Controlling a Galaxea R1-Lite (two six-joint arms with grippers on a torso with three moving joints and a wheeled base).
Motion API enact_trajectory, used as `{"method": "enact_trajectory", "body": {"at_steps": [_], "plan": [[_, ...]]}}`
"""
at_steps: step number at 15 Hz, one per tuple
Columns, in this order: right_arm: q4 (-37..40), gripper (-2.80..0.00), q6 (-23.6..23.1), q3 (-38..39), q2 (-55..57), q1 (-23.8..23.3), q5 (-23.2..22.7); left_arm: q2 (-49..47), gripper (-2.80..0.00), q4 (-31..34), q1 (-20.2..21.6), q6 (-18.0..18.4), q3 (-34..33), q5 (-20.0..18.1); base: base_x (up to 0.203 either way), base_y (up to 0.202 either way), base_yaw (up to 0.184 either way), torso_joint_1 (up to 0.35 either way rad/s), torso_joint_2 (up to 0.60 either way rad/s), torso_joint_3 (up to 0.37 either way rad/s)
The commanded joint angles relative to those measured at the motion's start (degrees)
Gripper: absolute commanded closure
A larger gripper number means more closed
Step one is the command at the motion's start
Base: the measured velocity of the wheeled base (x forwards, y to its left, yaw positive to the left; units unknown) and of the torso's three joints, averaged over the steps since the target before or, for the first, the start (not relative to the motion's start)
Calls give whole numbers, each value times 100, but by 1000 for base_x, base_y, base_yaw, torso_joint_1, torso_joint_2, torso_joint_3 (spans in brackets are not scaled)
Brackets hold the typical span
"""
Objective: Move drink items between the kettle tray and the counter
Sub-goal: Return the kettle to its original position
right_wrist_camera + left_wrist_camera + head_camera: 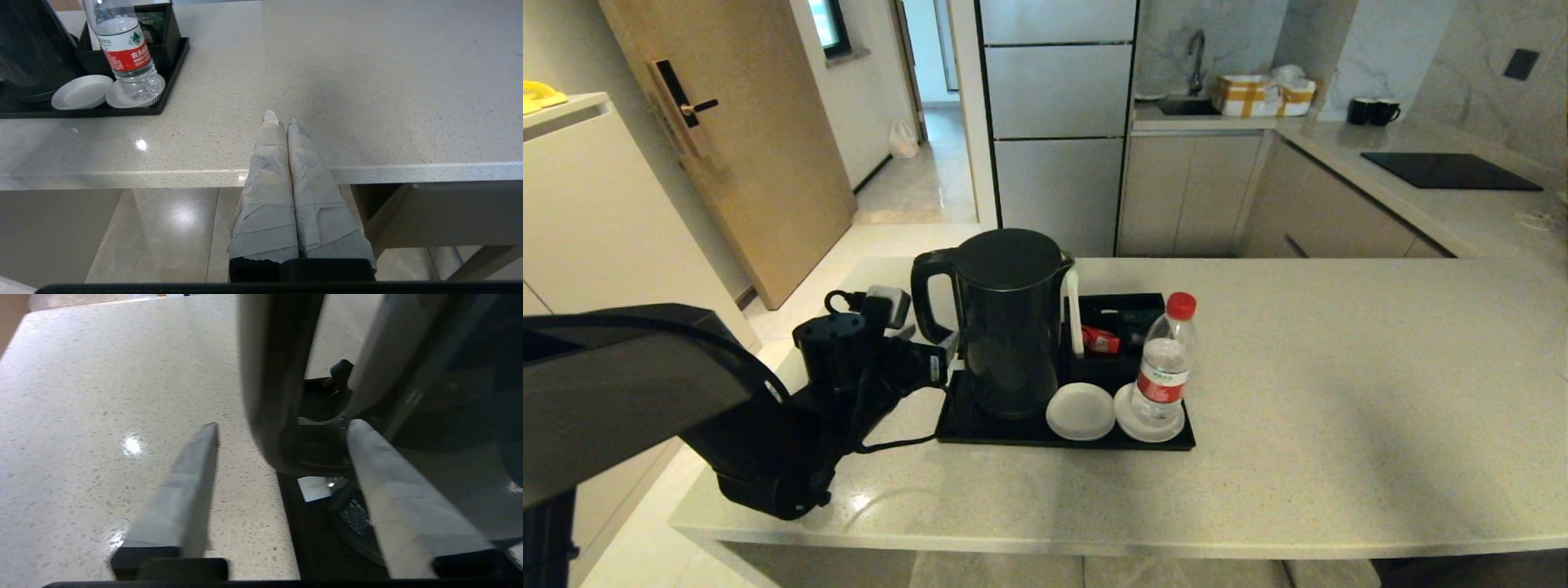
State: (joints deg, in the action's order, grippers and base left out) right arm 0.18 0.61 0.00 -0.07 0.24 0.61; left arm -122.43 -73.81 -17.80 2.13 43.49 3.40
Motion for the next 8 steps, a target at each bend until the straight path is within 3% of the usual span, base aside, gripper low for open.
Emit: {"method": "enact_trajectory", "body": {"at_steps": [1, 8], "plan": [[-1, 0, 0, -1, -1, 2, 1, 27, -280, -72, -4, -2, 28, 13, 0, 0, 0, 0, 0, 0], [-1, 0, 0, -5, -1, 2, 1, 293, -280, -72, -6, 7, -64, 29, 0, 0, 0, 0, 0, 0]]}}
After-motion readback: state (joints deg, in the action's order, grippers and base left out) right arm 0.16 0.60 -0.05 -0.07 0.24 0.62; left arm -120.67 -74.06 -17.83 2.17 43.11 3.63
